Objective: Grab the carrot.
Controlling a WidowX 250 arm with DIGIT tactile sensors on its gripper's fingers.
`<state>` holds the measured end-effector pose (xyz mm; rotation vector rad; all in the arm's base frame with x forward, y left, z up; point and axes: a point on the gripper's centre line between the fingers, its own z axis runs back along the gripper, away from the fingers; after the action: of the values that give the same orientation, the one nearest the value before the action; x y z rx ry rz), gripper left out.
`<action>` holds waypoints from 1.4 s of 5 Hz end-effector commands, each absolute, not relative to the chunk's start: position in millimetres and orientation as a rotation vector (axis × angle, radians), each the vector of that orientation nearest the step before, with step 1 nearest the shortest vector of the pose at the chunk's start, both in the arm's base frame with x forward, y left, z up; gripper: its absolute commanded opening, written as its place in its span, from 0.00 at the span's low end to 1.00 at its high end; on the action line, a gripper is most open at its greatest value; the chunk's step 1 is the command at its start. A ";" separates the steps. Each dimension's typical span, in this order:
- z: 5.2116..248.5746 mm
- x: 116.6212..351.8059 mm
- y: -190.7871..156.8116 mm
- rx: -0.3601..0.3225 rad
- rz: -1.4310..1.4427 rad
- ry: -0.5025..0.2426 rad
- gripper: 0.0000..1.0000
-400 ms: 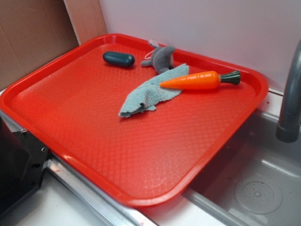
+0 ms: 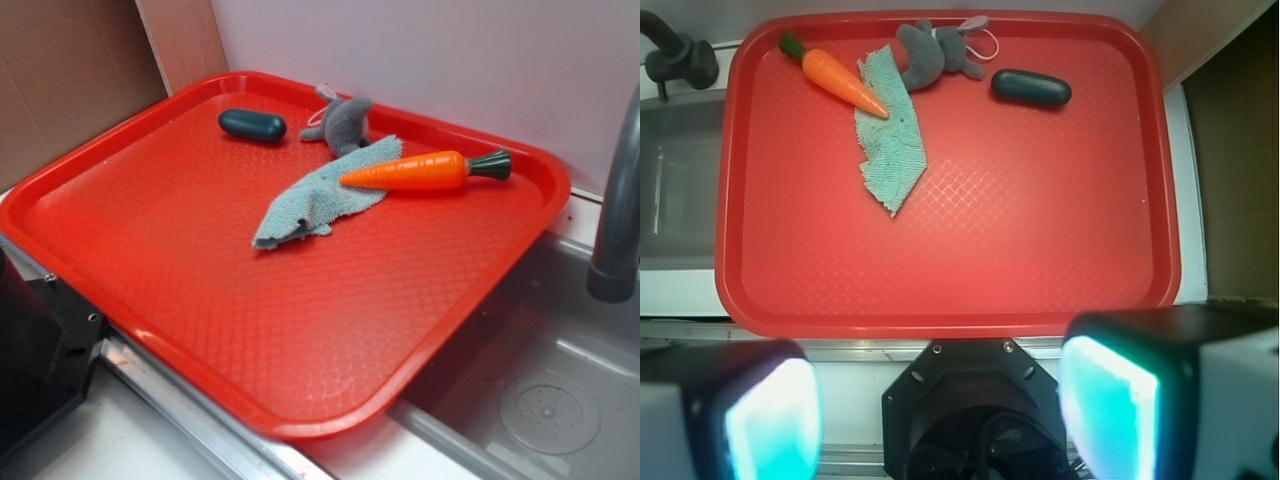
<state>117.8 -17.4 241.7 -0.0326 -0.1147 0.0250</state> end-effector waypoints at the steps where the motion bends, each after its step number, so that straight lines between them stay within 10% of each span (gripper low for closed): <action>1: 220.0 168.3 -17.8 -0.016 -0.098 -0.137 1.00; 4: 152.2 264.3 -57.5 -0.002 -0.299 -0.235 1.00; 7: 67.7 323.3 -102.3 -0.131 -0.532 -0.190 1.00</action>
<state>316.2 -90.1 47.8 -0.1309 -0.1241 -0.5051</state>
